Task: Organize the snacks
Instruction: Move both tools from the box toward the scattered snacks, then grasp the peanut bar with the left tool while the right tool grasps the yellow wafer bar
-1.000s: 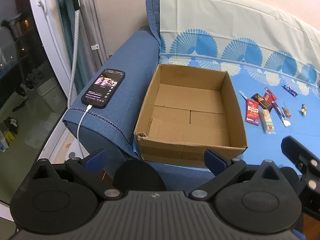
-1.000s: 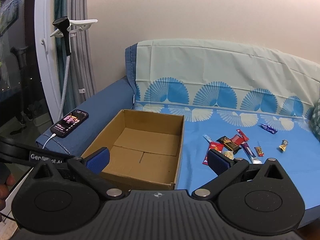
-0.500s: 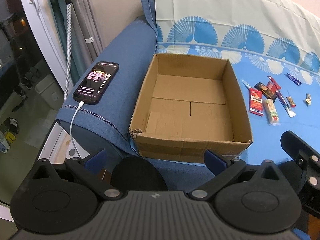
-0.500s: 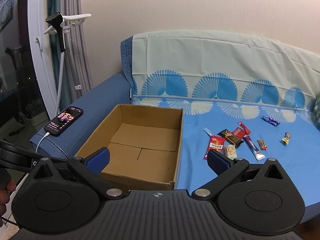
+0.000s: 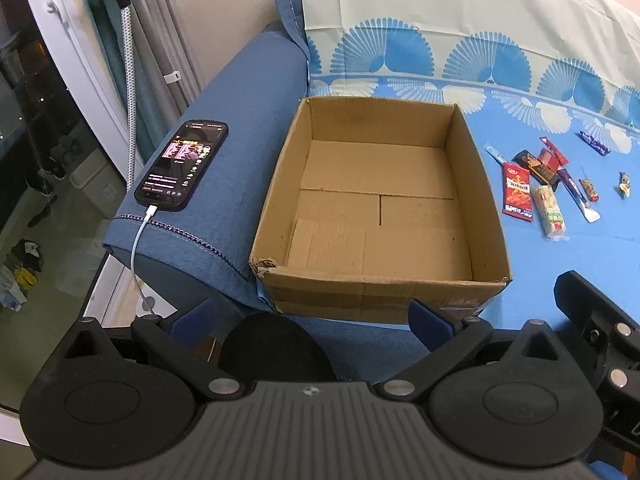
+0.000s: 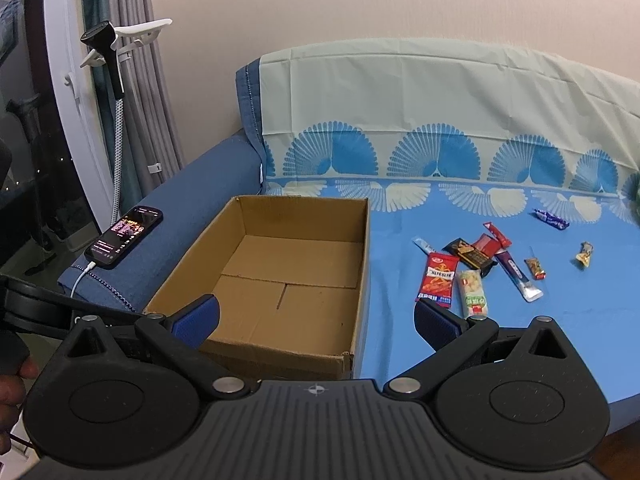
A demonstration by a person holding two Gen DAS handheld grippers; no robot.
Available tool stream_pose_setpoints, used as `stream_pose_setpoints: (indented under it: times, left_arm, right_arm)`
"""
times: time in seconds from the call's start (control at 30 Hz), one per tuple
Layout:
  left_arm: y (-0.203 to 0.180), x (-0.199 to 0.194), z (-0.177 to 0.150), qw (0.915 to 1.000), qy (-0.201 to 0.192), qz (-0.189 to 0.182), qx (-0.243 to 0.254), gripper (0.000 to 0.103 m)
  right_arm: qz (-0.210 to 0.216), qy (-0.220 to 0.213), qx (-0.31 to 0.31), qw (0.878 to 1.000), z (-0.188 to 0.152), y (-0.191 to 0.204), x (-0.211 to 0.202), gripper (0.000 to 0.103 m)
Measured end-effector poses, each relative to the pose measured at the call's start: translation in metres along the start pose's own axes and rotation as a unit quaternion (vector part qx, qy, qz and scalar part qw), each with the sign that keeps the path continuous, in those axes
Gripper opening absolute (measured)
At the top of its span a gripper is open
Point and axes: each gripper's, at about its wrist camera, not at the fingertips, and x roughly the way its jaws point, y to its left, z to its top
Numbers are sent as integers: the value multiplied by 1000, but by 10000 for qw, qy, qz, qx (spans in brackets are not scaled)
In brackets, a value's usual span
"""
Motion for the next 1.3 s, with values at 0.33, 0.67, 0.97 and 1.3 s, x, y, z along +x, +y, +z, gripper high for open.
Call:
stream_pose_setpoints:
  times: [0.33,0.67,0.97,1.3]
  left_arm:
    - [-26,8,9,9995,94,106,268,103]
    - [-87,23,26,9963,274,-18,812,103]
    - [-178,48,60,9876,411,-850,1253,103]
    - [-312,136,115,9780,794,-1181,1527,103]
  right_arm:
    - [-44,-71,353,9993,-6,-26,8,103]
    - [-833,291,896,9921,-17,-103,13,103]
    - [-1781,163,1609,9706,-34,-201,17,103]
    - [-2688,328,1750,9466,-33,-314,68,103]
